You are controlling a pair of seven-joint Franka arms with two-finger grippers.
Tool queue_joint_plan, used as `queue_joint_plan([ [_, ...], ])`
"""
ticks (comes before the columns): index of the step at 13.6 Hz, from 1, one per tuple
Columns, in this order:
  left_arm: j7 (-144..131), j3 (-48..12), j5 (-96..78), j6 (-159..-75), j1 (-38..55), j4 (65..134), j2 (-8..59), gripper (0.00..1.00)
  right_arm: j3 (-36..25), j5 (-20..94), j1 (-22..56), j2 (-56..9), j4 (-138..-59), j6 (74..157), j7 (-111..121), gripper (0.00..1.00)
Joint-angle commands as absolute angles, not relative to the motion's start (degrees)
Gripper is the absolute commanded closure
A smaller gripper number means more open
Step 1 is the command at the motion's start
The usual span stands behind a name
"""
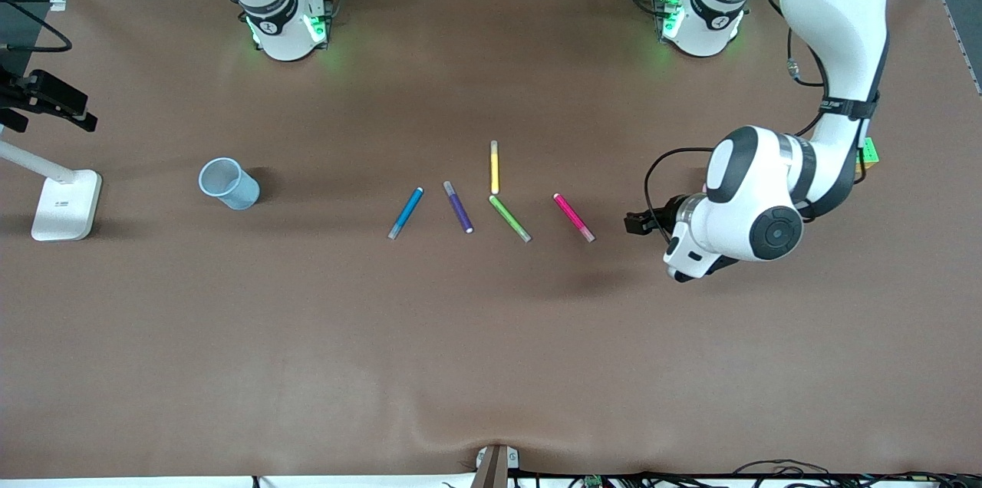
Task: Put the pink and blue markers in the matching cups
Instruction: 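Lower the left gripper over the pink marker and grasp it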
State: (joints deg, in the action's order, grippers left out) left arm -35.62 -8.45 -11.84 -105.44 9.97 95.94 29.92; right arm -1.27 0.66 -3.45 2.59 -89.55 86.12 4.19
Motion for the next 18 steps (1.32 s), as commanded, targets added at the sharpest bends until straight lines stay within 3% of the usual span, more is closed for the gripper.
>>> queue_joint_plan([
  [1,-41.6,-8.3,-13.2,-108.5,12.2,96.6,31.9,0.00,-1.1,0.4,-3.8,3.2,-89.4,85.6,4.3,0.00],
  [6,-43.9,-8.3,-19.0,-114.2,13.3,96.5,35.5,0.00,-1.1,0.4,-3.7,1.8,-89.5,85.5,4.5,0.00],
  [10,-45.1,-8.3,-22.9,-118.8,14.9,96.4,38.8,0.00,-1.1,-0.7,-2.9,-6.4,-89.4,85.4,4.4,0.00],
  [12,-45.1,-8.3,-22.9,-120.0,15.3,96.3,40.2,0.00,-1.1,-0.6,-3.5,-7.1,-89.6,85.2,4.8,0.00],
  [14,-45.2,-8.3,-23.6,-120.9,15.6,96.1,41.6,0.10,-1.1,-0.5,-3.3,-7.2,-89.7,85.2,4.2,0.00],
  [18,-45.2,-8.3,-27.5,-122.4,16.1,95.9,42.8,0.17,-1.0,0.2,-1.4,-7.6,-89.8,85.2,-2.7,0.00],
])
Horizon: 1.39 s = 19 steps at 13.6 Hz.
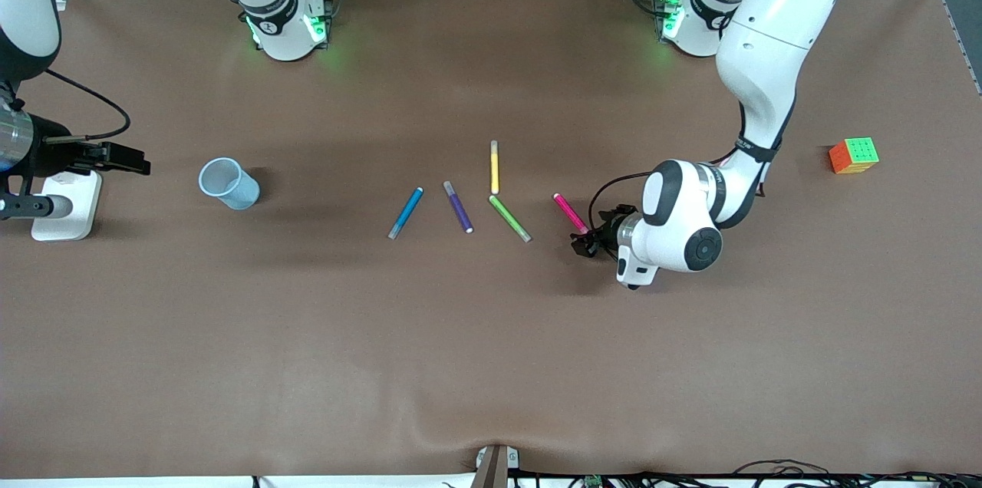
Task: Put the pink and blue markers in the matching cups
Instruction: 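Lower the left gripper over the pink marker and grasp it, then reach the right gripper to the blue marker while the left gripper lifts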
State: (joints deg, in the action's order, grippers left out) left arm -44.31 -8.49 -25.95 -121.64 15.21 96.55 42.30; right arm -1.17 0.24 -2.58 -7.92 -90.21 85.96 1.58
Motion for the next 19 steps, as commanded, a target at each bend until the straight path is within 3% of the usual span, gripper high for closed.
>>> queue_joint_plan([
  [1,-45.3,-8.2,-27.6,-122.5,16.3,95.9,43.0,0.21,-1.0,0.2,-0.1,-7.7,-90.0,85.1,-4.3,0.00],
  [7,-46.2,-8.2,-28.4,-122.8,16.3,95.8,43.7,0.51,-1.0,6.9,4.5,-14.1,-90.3,88.6,-12.9,0.00],
  [12,-46.2,-8.2,-28.2,-122.8,16.3,95.7,44.2,1.00,-1.0,7.5,11.2,-19.4,-90.5,95.7,-25.8,0.00],
  [19,-45.8,-7.4,-26.2,-120.1,15.5,95.8,41.4,1.00,-0.9,7.9,17.3,-21.8,-100.8,110.7,-34.9,0.00],
])
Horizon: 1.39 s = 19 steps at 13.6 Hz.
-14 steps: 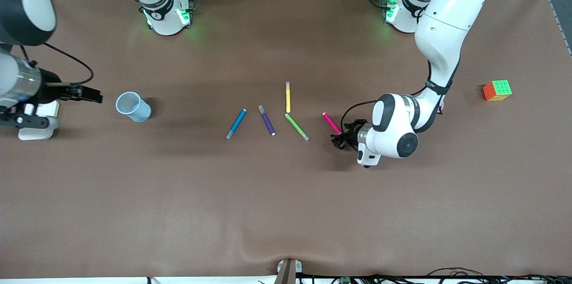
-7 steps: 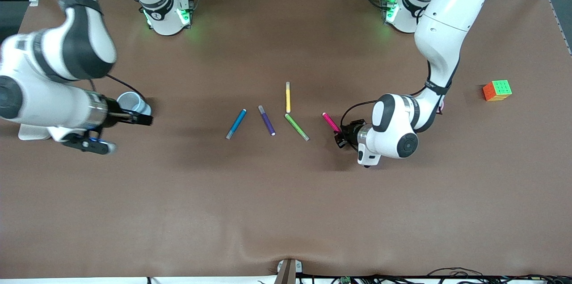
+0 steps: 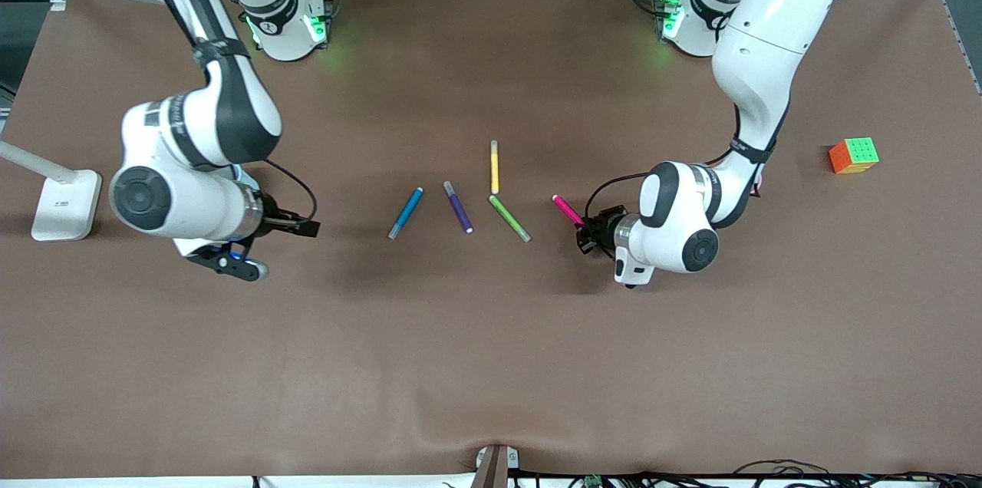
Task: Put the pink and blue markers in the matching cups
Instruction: 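Reach the right gripper to the blue marker while the left gripper lifts, then grasp the blue marker with the right gripper while the left gripper nears the pink cup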
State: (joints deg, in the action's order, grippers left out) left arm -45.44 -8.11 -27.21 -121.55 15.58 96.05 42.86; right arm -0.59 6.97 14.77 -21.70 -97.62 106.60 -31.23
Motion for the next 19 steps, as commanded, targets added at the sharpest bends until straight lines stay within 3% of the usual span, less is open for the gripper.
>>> queue_joint_plan([
  [1,-45.9,-7.4,-25.1,-118.2,15.2,95.8,40.0,1.00,-0.9,8.0,18.9,-22.9,-100.7,112.0,-35.5,0.00],
  [8,-44.9,-7.5,-10.0,-109.3,9.0,95.8,25.9,1.00,-1.0,9.8,24.6,-31.5,-100.6,123.7,-39.5,0.00],
  [13,-43.5,-7.5,2.4,-106.9,6.3,96.5,18.2,1.00,-1.0,9.8,26.5,-35.1,-101.2,129.1,-39.7,0.20],
  [16,-34.2,-8.2,3.8,-107.4,0.0,99.7,13.6,1.00,-1.0,9.8,28.0,-36.6,-101.3,130.3,-41.6,0.25],
  [19,-29.2,-8.3,3.8,-109.3,-3.6,107.2,6.9,1.00,-1.0,9.8,29.4,-36.7,-101.3,130.3,-43.1,0.48],
])
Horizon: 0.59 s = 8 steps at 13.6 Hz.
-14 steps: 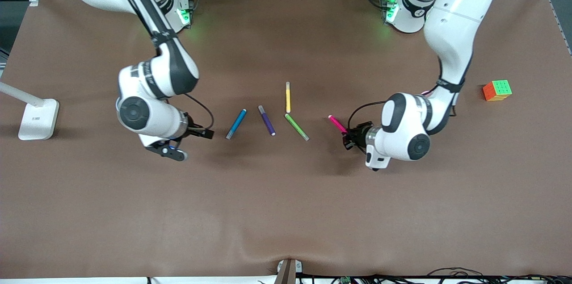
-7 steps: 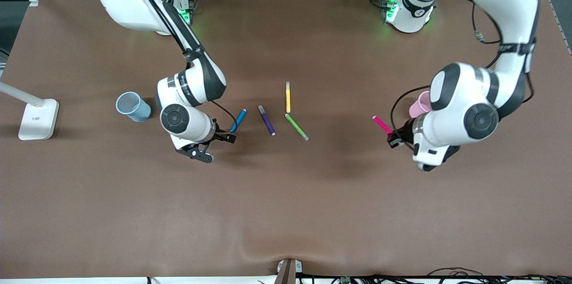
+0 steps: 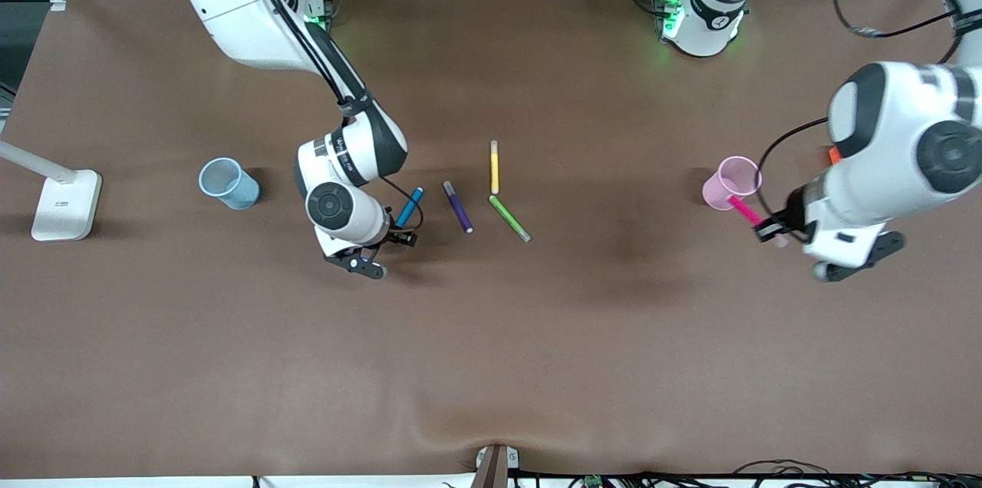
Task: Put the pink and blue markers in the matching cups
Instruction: 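Grasp the blue marker with the right gripper while the left gripper nears the pink cup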
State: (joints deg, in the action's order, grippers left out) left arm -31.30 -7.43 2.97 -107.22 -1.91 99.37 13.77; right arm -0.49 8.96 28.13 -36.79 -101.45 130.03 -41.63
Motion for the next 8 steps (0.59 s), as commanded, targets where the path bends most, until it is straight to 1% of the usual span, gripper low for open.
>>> queue_joint_plan([
  [1,-28.7,-8.3,3.8,-110.6,-4.1,110.6,4.0,1.00,-1.0,9.8,29.4,-36.9,-101.8,130.4,-43.1,0.51],
  [3,-27.4,-8.2,4.0,-115.6,-4.3,118.7,-1.6,1.00,-1.0,9.7,29.3,-36.8,-104.3,133.3,-42.8,0.52],
  [4,-25.8,-8.2,4.0,-119.9,-4.3,122.6,-3.8,1.00,-1.0,9.7,29.3,-36.8,-105.2,134.4,-42.5,0.53],
  [5,-25.1,-8.2,4.0,-122.5,-4.3,125.5,-5.3,1.00,-1.0,9.7,28.9,-36.8,-105.5,134.7,-42.4,0.54],
  [6,-25.1,-8.2,4.0,-123.6,-4.3,127.5,-6.3,1.00,-1.0,9.7,28.8,-36.8,-105.5,134.9,-42.4,0.67],
  [7,-25.1,-8.2,4.0,-125.5,-4.4,130.2,-7.8,1.00,-1.0,9.7,28.7,-36.8,-105.4,134.7,-42.3,0.91],
  [8,-25.1,-8.2,4.0,-128.9,-4.3,133.6,-9.0,1.00,-1.0,9.7,28.6,-36.7,-105.4,134.6,-42.2,1.00],
])
